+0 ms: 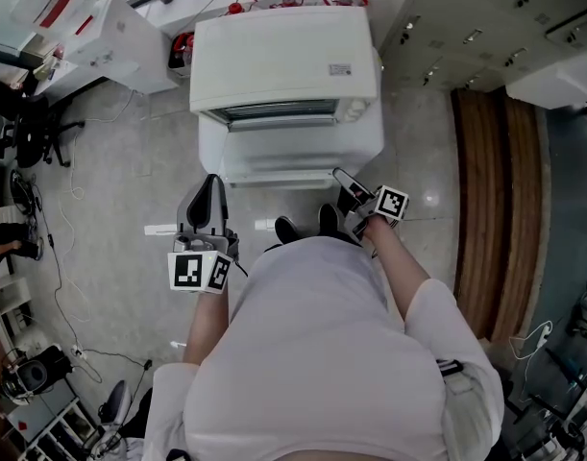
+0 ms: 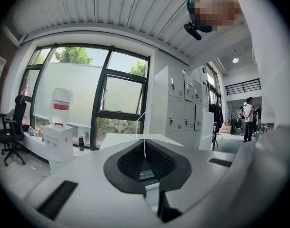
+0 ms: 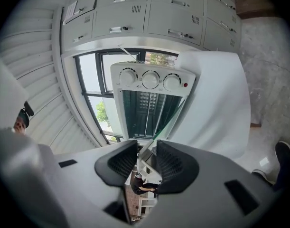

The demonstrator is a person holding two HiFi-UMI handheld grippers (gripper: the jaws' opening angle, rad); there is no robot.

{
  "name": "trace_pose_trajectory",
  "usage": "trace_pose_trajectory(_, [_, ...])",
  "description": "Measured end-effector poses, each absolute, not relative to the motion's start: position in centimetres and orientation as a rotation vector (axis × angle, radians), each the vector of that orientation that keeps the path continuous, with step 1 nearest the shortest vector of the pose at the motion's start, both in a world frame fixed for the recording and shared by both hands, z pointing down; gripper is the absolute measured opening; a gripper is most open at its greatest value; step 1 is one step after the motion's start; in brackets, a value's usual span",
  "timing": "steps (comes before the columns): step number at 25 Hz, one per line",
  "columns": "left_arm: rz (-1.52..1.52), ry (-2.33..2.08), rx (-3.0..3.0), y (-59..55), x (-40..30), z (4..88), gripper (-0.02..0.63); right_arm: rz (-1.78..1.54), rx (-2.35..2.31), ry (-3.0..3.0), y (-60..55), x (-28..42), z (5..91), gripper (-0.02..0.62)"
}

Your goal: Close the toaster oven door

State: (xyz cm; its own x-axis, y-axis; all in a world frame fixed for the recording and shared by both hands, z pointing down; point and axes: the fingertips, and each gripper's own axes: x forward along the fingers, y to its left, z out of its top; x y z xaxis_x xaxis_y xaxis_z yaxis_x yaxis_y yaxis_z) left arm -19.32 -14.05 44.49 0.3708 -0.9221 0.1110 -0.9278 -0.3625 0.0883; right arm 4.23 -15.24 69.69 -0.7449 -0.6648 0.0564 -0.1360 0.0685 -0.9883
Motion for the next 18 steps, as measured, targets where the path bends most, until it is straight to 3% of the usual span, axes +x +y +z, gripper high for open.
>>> trace_pose_trajectory(18, [0.020,-1.729,2.462,-14.0,-20.0,44.4,0.021,-1.698,-0.839,1.850,-19.2,4.6,66.4,0.161])
